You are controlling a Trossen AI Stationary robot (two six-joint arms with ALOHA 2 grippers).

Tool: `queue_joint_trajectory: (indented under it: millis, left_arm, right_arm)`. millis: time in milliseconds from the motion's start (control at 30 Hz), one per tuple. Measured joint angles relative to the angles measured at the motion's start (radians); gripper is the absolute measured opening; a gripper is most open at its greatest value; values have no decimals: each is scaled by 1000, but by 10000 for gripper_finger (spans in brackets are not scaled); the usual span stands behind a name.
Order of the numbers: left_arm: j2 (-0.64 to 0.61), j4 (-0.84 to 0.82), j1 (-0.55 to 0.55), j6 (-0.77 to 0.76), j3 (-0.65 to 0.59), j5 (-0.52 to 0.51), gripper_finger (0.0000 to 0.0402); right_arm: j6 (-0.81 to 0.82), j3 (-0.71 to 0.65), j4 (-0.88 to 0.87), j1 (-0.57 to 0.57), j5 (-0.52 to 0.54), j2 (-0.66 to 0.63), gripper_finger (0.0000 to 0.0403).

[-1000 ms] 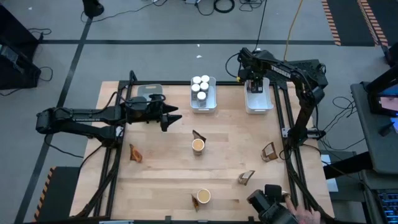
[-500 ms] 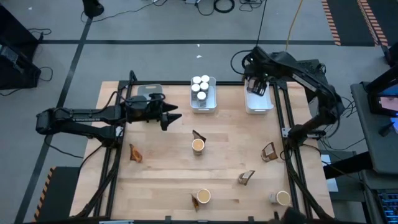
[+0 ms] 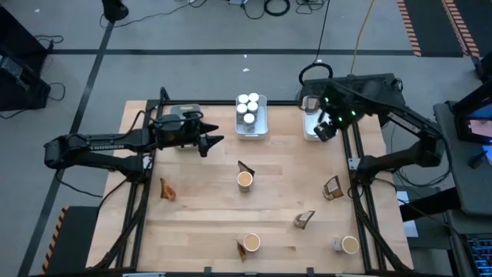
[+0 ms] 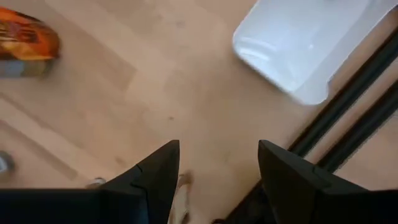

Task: Sort spices by type
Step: Put the orange seasoning bag into the right white bin

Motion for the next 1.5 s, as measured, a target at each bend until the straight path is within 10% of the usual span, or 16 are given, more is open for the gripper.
queue_joint_trajectory:
  millis: [600,1500]
  left_arm:
    - [0,-3,0,7,0,16,292]
    - [49,0,4,-2,-1,51,292]
  right_arm:
    - [561,-450,151,391,-139,-261,201]
    - [929,-500,183,756,-119,-121,201]
